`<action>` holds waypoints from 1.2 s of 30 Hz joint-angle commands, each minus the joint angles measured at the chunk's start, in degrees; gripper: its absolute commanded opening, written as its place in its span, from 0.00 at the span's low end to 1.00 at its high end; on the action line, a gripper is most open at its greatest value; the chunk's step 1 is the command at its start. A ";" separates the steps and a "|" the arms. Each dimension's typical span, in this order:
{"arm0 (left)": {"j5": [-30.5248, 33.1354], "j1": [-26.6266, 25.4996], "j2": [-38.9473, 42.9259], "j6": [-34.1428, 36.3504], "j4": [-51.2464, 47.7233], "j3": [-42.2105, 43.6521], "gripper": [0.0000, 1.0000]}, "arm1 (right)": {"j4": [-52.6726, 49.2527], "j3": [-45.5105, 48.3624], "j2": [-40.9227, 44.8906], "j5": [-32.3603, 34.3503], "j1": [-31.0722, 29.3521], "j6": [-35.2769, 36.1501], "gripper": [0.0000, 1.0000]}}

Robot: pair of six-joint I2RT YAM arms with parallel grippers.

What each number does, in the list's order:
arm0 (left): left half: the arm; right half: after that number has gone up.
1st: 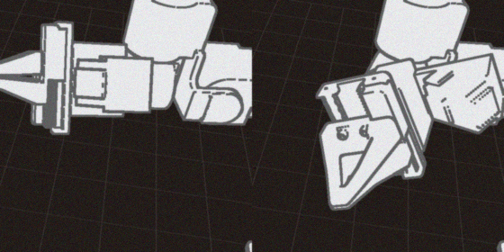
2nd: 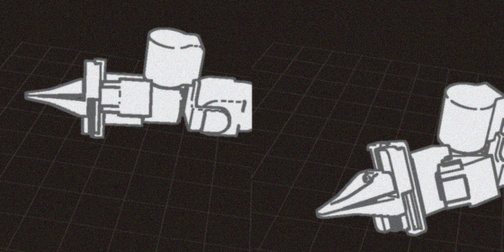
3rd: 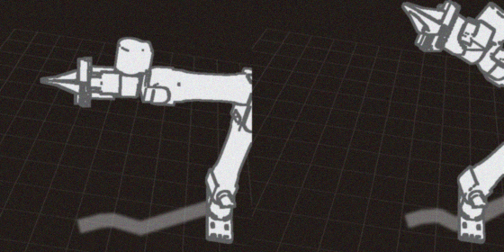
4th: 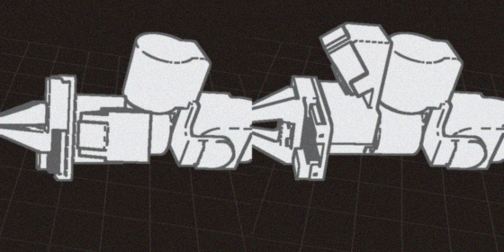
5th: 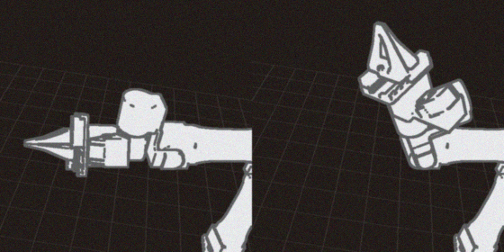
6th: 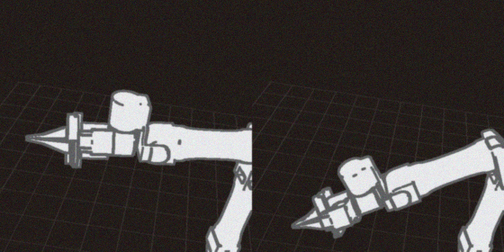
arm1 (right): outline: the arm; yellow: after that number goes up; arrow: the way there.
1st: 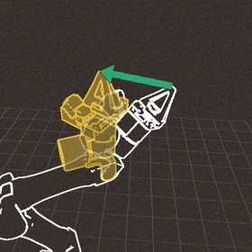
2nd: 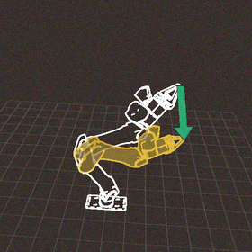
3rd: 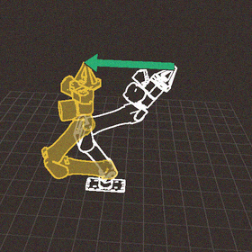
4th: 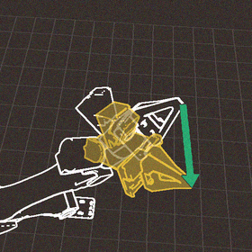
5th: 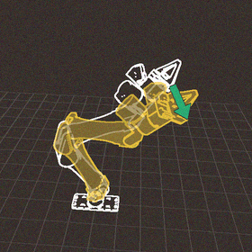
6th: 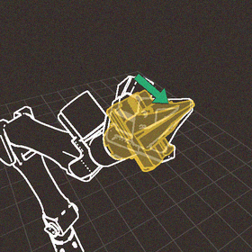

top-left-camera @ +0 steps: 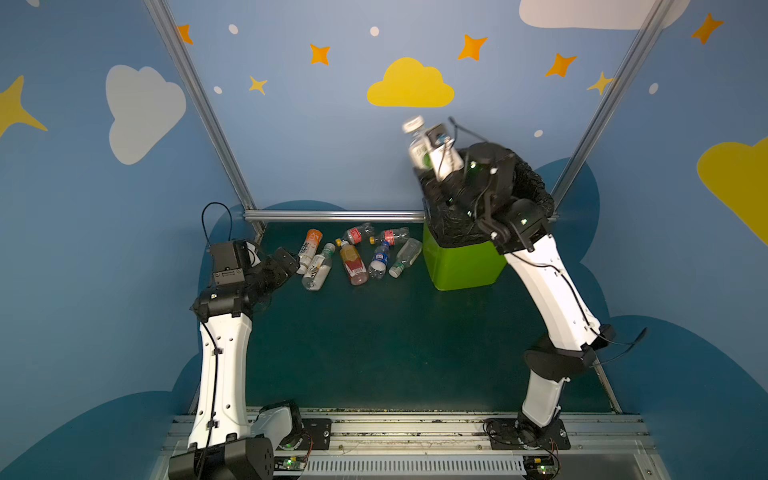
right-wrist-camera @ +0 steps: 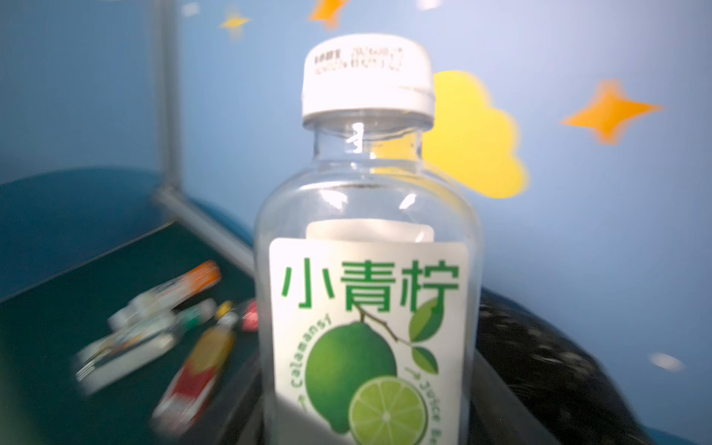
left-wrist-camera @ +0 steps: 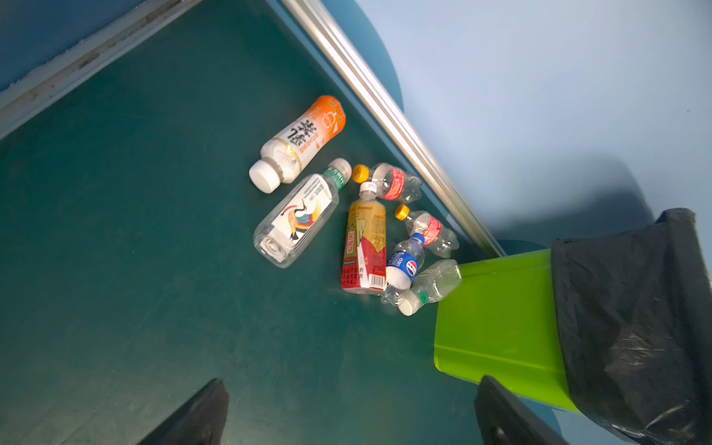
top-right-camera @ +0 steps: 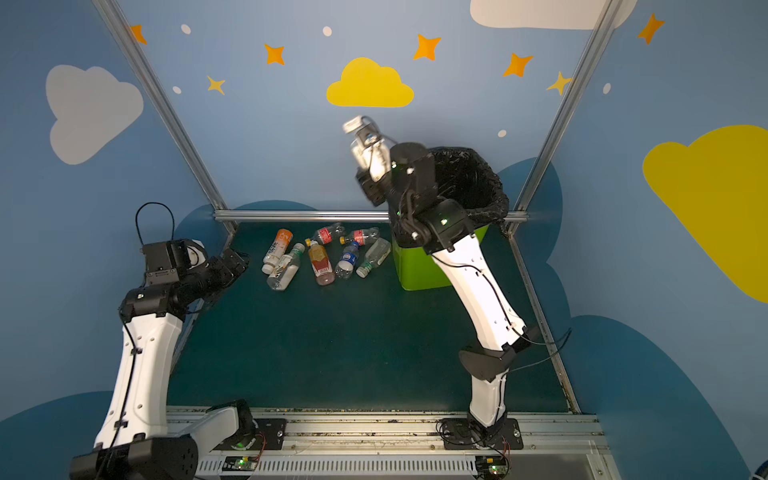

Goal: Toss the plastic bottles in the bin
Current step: 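Lift the lime-label bottle over the bin and open the right gripper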

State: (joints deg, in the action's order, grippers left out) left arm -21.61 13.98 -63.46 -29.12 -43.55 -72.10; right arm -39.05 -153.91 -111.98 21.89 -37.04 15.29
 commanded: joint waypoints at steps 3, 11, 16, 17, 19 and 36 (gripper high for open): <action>0.02 -0.11 0.32 1.61 -2.48 0.40 1.00 | -14.38 -3.88 -2.21 8.50 1.48 -4.28 0.92; 0.79 -3.24 -0.09 0.82 -2.51 3.48 0.97 | -4.80 22.22 18.19 3.12 1.53 -8.85 0.92; 7.99 -13.16 -6.12 0.63 -1.99 3.01 0.95 | -5.85 32.15 25.94 -14.00 0.39 -9.62 0.91; 8.81 -14.57 -7.99 0.51 -1.93 2.33 0.94 | -6.06 34.26 26.88 -16.62 -0.44 -9.59 0.91; 11.06 -17.20 -11.28 0.02 -1.10 0.78 0.94 | -8.53 38.65 27.89 -18.45 -2.62 -9.81 0.90; 20.21 -17.01 -37.86 9.00 -8.22 -22.51 0.94 | -12.43 68.84 32.73 -26.66 -8.07 -25.94 0.87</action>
State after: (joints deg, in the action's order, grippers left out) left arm -3.31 -3.70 -98.13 -22.52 -48.71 -91.44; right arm -51.29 -85.84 -81.56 -3.14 -44.86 -7.09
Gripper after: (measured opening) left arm 0.945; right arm 0.870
